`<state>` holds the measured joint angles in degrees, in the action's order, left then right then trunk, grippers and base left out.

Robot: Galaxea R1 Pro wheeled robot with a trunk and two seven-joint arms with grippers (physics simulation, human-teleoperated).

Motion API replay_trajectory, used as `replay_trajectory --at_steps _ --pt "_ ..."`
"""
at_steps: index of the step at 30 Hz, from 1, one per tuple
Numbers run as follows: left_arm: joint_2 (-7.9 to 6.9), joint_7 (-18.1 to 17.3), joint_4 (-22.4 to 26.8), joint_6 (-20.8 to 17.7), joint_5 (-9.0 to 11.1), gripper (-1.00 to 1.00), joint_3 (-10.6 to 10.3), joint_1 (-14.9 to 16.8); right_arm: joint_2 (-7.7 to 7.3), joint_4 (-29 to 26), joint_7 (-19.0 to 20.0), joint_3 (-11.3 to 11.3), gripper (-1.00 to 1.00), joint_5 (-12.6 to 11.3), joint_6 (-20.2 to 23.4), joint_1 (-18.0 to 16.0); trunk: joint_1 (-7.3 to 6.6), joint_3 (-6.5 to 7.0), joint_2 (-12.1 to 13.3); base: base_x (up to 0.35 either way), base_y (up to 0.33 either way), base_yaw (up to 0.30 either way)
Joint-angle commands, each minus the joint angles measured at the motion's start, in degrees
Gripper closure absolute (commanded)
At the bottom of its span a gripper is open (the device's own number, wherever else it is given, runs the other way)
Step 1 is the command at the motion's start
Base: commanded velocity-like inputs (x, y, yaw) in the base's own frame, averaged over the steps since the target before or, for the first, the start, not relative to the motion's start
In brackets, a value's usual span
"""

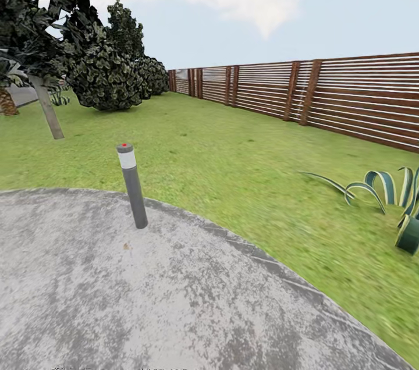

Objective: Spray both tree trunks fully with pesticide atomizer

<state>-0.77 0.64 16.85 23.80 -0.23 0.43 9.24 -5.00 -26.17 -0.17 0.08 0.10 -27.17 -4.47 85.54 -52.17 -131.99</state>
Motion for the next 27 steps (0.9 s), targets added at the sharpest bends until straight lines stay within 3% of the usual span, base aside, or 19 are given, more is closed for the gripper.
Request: replay_trajectory --at_steps 1,27 --pt "0.03 0.1 -0.1 0.2 0.0 -1.00 0.0 0.0 -0.01 0.0 0.0 0.0 -1.00 0.0 -0.2 0.0 -0.01 -0.09 0.0 0.000 0.000 0.257" --pt "0.04 0.1 -0.1 0.2 -0.1 -1.00 0.0 0.0 -0.01 0.0 0.0 0.0 -1.00 0.0 -0.2 0.0 -0.01 -0.95 0.0 0.000 0.000 0.258"
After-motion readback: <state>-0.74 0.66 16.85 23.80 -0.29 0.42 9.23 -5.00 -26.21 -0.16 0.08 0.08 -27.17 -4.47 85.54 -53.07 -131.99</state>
